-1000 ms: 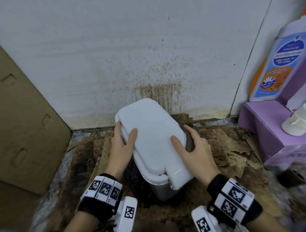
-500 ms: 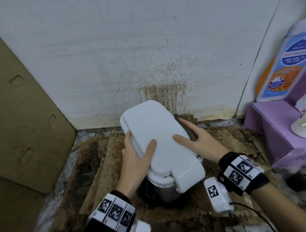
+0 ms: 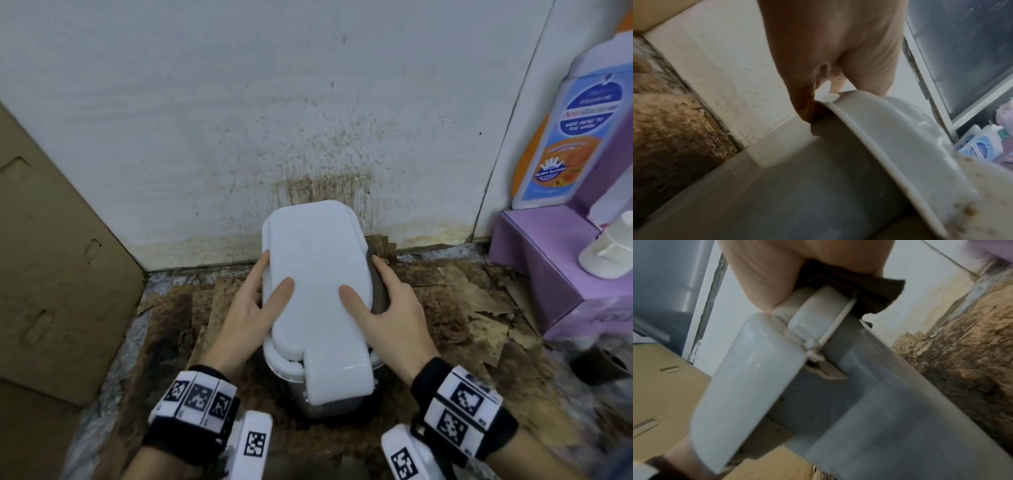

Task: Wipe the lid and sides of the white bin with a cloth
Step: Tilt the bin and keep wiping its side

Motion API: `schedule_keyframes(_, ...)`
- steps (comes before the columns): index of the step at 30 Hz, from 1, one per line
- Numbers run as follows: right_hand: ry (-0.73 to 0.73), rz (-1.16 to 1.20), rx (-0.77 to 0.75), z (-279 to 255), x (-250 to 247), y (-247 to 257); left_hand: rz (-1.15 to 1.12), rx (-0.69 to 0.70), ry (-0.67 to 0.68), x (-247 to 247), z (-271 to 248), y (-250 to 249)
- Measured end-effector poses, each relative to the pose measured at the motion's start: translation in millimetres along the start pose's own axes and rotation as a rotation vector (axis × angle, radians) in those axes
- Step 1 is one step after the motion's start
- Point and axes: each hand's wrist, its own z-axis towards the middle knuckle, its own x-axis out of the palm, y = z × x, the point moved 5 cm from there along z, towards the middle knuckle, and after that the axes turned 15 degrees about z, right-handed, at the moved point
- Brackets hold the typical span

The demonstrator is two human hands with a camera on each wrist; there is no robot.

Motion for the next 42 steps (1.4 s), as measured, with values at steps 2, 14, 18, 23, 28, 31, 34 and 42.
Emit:
schedule_keyframes(2,-0.02,-0.012,-0.006,-5,4,-1,0.004,-0.011,0.026,-2,2,2)
schedule_keyframes(14,-0.074,0.232,0.009,-3,10,-11,0.159,-0.007,0.087,-10,9,9)
schedule_keyframes(18,-0.127,0.34,-0.001,-4,6,-13,0.397,0.028,0.024,-20,11,7)
schedule_keyframes(23,-0.068,0.386,-0.025,-9,17,-11,0.746,0.131,-0.123,-28,0,-16)
schedule_keyframes(28,0.031,0.464,-0.036,-11,39,-4,0.731,0.164,-0.038,-11,-15,-29)
schedule_keyframes(31,0.111,0.579,0.031,-9,52,-3,0.727,0.142,-0.024,-11,-21,-24)
schedule_keyframes(34,0.152,0.701,0.111,-5,60,-7,0.813,0.152,-0.038,-18,-22,-16)
schedule_keyframes(42,-0.018,0.689,0.069,-5,70,-23,0.844,0.192,0.017,-32,-24,-5)
